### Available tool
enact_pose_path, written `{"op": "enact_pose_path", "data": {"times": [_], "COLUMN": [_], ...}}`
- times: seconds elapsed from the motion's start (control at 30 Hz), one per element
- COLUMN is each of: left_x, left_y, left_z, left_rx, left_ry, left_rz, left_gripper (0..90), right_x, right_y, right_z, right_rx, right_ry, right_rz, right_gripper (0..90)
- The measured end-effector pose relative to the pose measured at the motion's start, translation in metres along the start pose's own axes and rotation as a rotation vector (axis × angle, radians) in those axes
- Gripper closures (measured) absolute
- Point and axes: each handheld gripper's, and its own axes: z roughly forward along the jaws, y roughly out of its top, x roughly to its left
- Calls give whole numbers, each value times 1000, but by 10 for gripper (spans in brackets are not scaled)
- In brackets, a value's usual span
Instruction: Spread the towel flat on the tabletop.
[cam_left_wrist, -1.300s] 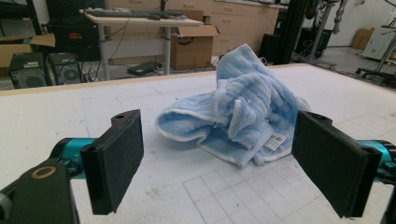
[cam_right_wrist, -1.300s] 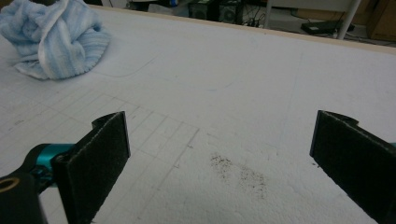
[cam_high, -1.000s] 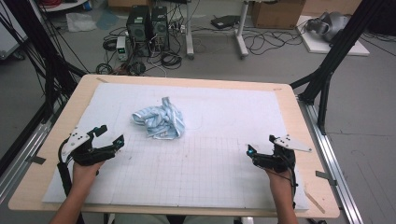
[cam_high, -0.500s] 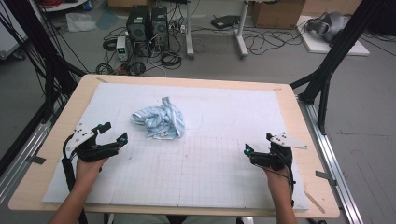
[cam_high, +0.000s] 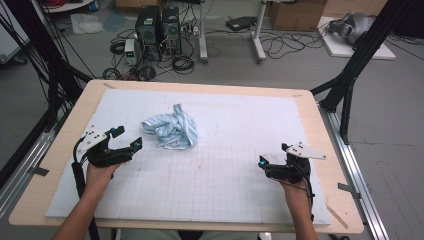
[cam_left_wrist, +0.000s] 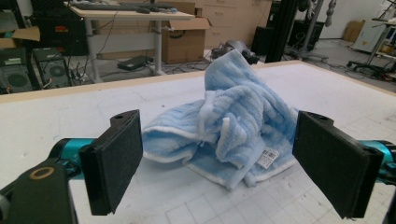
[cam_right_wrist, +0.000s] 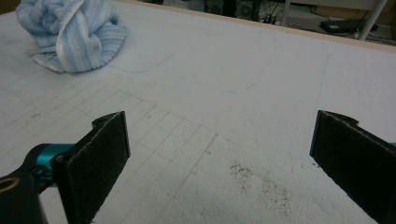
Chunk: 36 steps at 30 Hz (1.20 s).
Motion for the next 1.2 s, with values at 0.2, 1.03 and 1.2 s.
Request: {"op": "enact_pose_path", "data": {"times": [0.2, 1.03, 1.2], "left_x": [-3, -27, -26], "left_y": [8, 23, 10], "left_z": [15, 115, 133], "left_rx": [35, 252, 320], "left_ry": [-2, -32, 18], "left_rz": [9, 50, 60], "left_gripper": [161, 162, 166], "right_x": [3, 5, 4], "right_y": [0, 0, 0], "right_z": [1, 3, 3], "right_rx": [8, 26, 27], "right_ry": [11, 20, 21], "right_rz": [1, 8, 11], "right_gripper": [38, 38, 38]}}
